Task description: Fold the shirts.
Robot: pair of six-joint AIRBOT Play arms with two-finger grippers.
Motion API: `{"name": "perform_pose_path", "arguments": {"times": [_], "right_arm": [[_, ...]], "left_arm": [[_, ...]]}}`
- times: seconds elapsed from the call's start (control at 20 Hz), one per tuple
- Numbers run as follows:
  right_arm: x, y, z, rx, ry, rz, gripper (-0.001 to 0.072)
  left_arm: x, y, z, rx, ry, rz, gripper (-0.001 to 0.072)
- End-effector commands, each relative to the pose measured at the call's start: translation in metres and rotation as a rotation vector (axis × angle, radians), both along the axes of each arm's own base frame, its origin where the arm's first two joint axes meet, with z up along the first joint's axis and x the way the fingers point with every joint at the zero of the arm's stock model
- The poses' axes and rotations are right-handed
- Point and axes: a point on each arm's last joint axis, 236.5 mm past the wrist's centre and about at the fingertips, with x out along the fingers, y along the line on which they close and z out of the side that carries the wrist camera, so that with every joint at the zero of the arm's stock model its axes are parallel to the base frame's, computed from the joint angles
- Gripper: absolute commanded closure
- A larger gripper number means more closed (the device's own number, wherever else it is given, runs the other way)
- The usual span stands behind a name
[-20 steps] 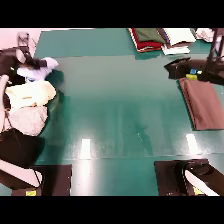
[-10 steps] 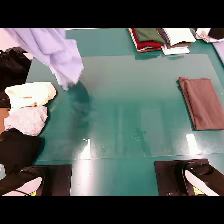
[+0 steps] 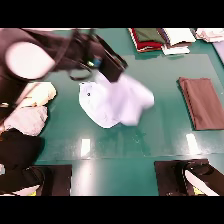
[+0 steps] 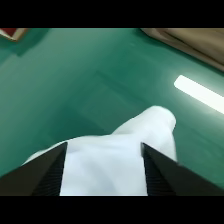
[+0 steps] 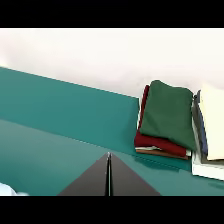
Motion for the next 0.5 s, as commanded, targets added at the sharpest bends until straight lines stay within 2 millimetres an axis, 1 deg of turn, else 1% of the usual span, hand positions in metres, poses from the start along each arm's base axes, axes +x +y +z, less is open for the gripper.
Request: {"name": "perform_pose_path", "arguments": {"times": [0.0,0.05,0.1,0.15,0.2,0.25,0.3,0.35,0.4,0.45], "right_arm": [[-0.002,0.0,-0.005,-0.008,0.026,0.002,0.0698],[-0.003,0.0,-0.006,-0.008,0.029,0.003,0.0698],[-0.002,0.0,-0.006,-0.008,0.03,0.003,0.0698],[-0.003,0.001,-0.006,-0.003,0.03,0.008,0.0698],[-0.003,0.002,-0.006,-0.003,0.031,0.009,0.0699],[-0.003,0.002,-0.006,-0.003,0.031,0.009,0.0698],[-0.003,0.003,-0.006,-0.003,0.031,0.012,0.0698],[-0.003,0.004,-0.006,-0.004,0.031,0.015,0.0698],[-0.003,0.004,-0.006,-0.004,0.031,0.015,0.0698],[-0.003,0.004,-0.006,-0.004,0.031,0.015,0.0698]], "left_arm": [[0.024,0.013,-0.01,-0.006,0.03,0.076,0.0159],[0.051,0.048,-0.014,-0.011,0.069,0.182,0.0159],[0.075,0.087,-0.027,-0.009,0.13,0.292,0.0158],[0.094,0.121,-0.046,-0.008,0.19,0.39,0.0158],[0.11,0.153,-0.069,-0.007,0.246,0.473,0.0158],[0.121,0.183,-0.099,-0.005,0.308,0.549,0.0158],[0.125,0.204,-0.132,-0.019,0.383,0.601,0.0158],[0.125,0.216,-0.162,-0.04,0.46,0.634,0.0158],[0.124,0.223,-0.193,-0.06,0.533,0.662,0.0158],[0.123,0.225,-0.223,-0.065,0.588,0.677,0.0158]]}}
